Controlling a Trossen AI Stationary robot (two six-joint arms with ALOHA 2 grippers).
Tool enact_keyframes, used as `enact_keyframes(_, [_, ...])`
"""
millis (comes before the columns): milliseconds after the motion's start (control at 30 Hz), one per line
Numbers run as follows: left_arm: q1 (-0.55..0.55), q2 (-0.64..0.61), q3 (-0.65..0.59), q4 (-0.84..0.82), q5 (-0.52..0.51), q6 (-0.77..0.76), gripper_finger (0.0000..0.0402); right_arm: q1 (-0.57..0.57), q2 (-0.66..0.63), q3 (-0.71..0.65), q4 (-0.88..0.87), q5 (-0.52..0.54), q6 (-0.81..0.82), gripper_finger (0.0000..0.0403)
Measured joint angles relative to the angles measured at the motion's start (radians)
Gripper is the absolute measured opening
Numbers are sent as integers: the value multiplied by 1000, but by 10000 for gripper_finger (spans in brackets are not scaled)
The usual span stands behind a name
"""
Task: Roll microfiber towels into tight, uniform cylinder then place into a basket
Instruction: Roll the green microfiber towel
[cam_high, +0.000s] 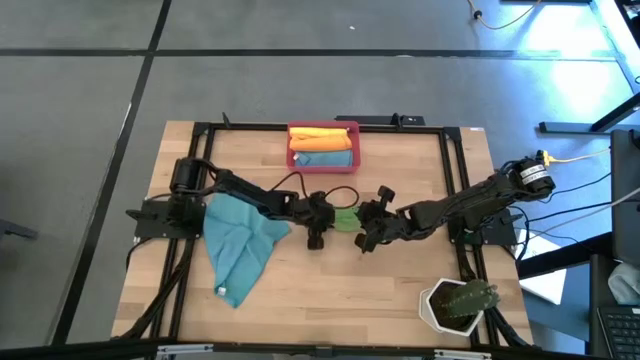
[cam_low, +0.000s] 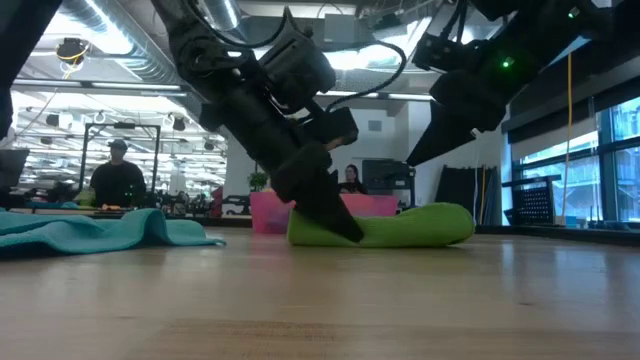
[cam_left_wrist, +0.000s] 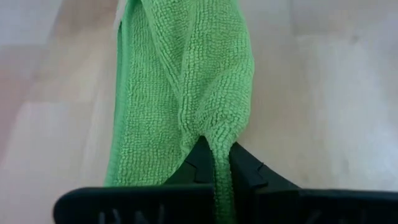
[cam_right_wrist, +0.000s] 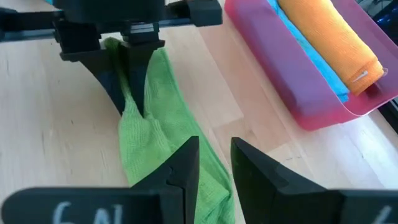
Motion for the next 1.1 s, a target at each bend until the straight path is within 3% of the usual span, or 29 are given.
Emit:
enact_keyframes(433, [41, -1, 0, 2, 114, -123, 0, 0, 0, 1, 9, -12, -27, 94])
enact_keyframes(667, [64, -1, -7, 17, 212, -151, 0, 1, 9, 1, 22, -201, -76, 94])
enact_keyframes(867, [100, 1, -59, 143, 307, -226, 0, 4, 48, 1, 49, -217, -76, 94])
enact_keyframes(1000, [112, 1, -71, 151, 322, -261, 0, 4, 81, 1, 129, -223, -102, 94])
enact_keyframes(1100, [114, 1, -73, 152, 322, -277, 0, 4, 115, 2, 223, -287, -150, 94])
